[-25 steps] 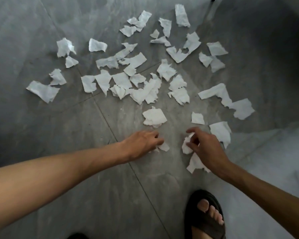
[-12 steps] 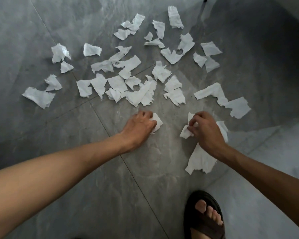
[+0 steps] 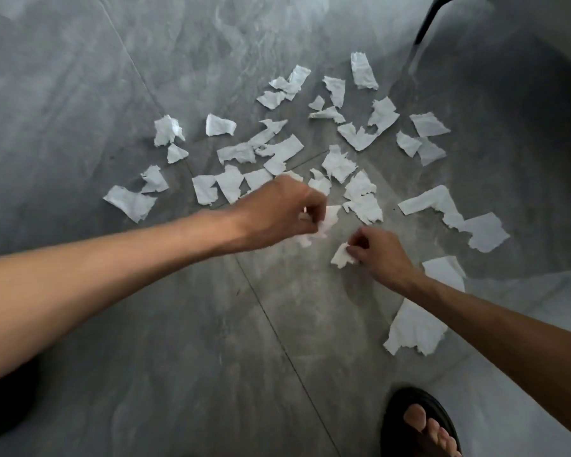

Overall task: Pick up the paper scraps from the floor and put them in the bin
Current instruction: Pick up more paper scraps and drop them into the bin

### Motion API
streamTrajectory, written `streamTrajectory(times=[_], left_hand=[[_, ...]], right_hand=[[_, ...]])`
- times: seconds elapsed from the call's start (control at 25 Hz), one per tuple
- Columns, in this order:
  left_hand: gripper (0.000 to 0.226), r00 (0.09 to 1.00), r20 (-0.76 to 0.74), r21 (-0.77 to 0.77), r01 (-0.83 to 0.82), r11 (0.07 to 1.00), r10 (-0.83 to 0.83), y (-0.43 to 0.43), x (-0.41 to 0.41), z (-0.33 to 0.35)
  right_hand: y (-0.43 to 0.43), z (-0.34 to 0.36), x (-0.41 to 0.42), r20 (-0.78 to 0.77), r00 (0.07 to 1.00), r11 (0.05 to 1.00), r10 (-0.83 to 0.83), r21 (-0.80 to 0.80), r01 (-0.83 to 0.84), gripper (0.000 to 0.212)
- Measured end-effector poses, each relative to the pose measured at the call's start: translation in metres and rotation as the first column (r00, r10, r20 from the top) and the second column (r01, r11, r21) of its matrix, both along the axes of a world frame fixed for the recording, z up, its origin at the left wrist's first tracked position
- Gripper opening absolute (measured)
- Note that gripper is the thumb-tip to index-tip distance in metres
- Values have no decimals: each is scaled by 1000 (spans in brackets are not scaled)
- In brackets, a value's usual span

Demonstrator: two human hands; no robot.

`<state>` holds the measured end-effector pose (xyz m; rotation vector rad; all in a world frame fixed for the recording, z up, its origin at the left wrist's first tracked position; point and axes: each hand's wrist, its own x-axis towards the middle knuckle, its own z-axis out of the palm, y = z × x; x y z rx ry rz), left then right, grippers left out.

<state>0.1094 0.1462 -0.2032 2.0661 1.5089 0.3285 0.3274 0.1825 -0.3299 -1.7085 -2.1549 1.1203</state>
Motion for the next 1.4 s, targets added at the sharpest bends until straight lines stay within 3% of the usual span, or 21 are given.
streamTrajectory(times=[0.08,0.16,0.28,0.44,0.64,0.72,0.8,0.92,1.0,1.2,1.28,1.4], left_hand=[[8,992,64,65,-112,992,108,2,-25,50],[10,964,142,155,-246,957,225,-7,-52,92],[17,903,179,271,-427,863,390,-40,-104,133],[17,767,140,309,-635,708,626,-114,-181,146],[15,437,-115,264,-852,452,892,-245,-275,120],[15,268,-188,218,-927,306,945,-284,-304,102],[11,172,-287,137,-966,218,942,-309,-324,82],[13,271,-534,-116,-962,248,801,-335,-334,47],[22,282,-587,-168,-960,226,759,-348,-334,33],[29,26,-382,122,-990,78,924,-360,-337,47],[29,32,-324,183,-978,96,945,-350,-332,61],[28,112,-244,239,-956,171,963,-314,-312,79]], right_hand=[[-11,17,-34,-179,977,978,-113,-195,78,9],[-18,38,-68,-302,944,950,-134,-309,36,11],[-16,83,-129,-412,911,943,-26,-313,-115,18],[-22,142,-219,-518,836,913,179,-230,-338,19],[-74,172,-314,-534,711,743,457,-211,-635,21],[-99,173,-343,-476,681,678,557,-213,-703,24],[-122,175,-371,-450,647,636,615,-201,-745,23],[-158,181,-417,-488,625,650,609,-144,-746,23],[-181,184,-441,-491,613,663,619,-92,-743,23],[-215,187,-474,-394,554,574,734,-76,-815,24],[-207,191,-471,-382,572,580,726,-106,-808,27],[-171,195,-443,-442,601,620,665,-121,-775,21]])
